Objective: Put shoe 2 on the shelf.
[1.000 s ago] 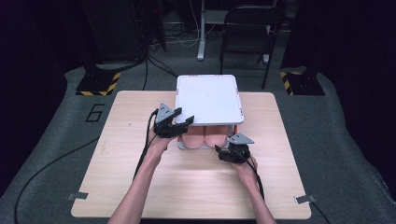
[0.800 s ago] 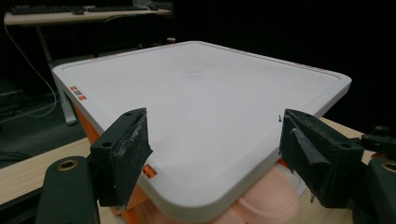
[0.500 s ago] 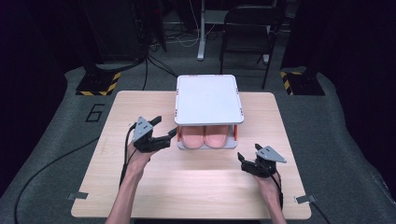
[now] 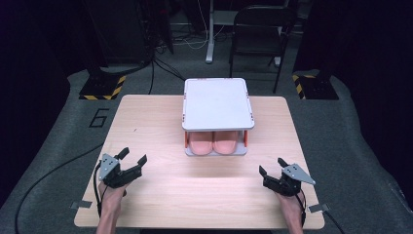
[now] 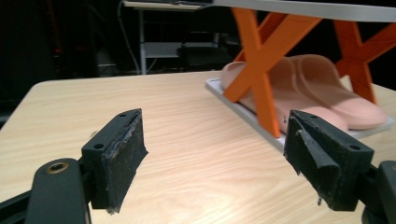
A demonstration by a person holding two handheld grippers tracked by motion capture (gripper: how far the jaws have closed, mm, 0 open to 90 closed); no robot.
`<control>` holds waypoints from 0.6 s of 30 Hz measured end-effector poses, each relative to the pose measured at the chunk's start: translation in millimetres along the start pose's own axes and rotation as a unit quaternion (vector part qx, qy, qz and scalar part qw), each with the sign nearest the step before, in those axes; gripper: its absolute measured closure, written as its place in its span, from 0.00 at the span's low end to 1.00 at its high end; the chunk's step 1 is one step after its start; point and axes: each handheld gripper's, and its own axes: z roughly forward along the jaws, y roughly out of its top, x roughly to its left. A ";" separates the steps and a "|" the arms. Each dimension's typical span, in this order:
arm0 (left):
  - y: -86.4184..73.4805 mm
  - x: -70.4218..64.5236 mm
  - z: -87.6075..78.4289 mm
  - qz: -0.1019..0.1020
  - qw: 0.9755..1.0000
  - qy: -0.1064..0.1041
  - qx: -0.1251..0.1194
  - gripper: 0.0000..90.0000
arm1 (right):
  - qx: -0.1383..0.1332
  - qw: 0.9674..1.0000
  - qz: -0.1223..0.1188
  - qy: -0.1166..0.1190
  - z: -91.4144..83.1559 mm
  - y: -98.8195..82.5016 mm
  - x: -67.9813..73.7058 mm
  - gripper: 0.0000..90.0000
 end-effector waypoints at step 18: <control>-11.2 -4.0 5.7 0.011 1.000 -0.004 0.026 0.24 | -0.007 1.000 0.021 -0.011 -2.9 -1.9 -10.8 0.21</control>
